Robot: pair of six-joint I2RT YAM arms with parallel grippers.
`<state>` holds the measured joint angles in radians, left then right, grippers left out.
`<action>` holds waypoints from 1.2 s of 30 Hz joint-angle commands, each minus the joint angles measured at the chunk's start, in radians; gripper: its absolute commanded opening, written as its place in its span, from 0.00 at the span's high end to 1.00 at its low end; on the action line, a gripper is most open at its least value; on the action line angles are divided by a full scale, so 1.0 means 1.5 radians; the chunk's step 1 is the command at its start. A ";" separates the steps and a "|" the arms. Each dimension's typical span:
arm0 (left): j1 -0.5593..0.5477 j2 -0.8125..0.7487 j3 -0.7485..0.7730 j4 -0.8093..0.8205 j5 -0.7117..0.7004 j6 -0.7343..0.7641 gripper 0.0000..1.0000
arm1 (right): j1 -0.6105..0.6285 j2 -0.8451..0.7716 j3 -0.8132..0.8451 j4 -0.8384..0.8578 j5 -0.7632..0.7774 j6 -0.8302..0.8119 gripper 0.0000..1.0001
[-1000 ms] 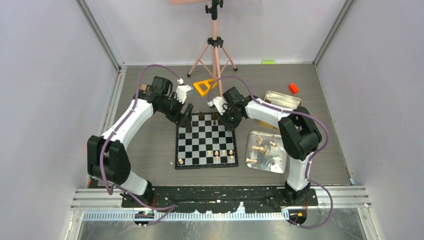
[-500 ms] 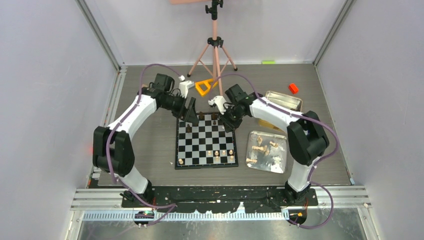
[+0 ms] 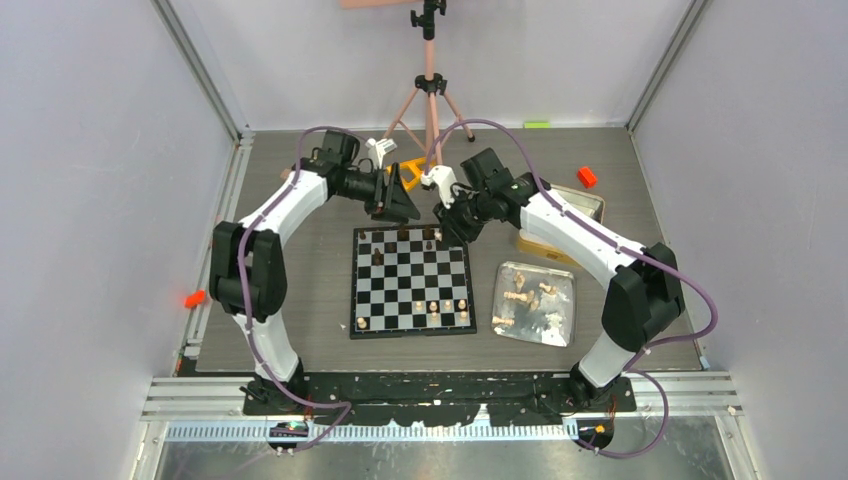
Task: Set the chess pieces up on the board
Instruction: Pick up the chess piece from the chessboard, then place the chess piece on the chessboard.
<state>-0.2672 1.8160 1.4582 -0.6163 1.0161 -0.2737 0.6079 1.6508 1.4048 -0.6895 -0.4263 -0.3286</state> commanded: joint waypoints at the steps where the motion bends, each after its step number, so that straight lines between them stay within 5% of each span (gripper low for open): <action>1: -0.004 0.022 0.041 0.056 0.063 -0.134 0.33 | 0.005 -0.011 0.039 0.025 0.057 0.036 0.99; 17: -0.025 0.111 0.057 0.160 0.114 -0.372 0.45 | 0.067 0.016 0.075 0.039 0.236 0.027 0.99; 36: -0.042 0.139 0.022 0.228 0.129 -0.451 0.58 | 0.096 0.039 0.083 0.052 0.320 0.012 0.99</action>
<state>-0.3222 2.0140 1.4986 -0.3202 1.1751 -0.9222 0.7444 1.7138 1.4849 -0.6548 0.0238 -0.3042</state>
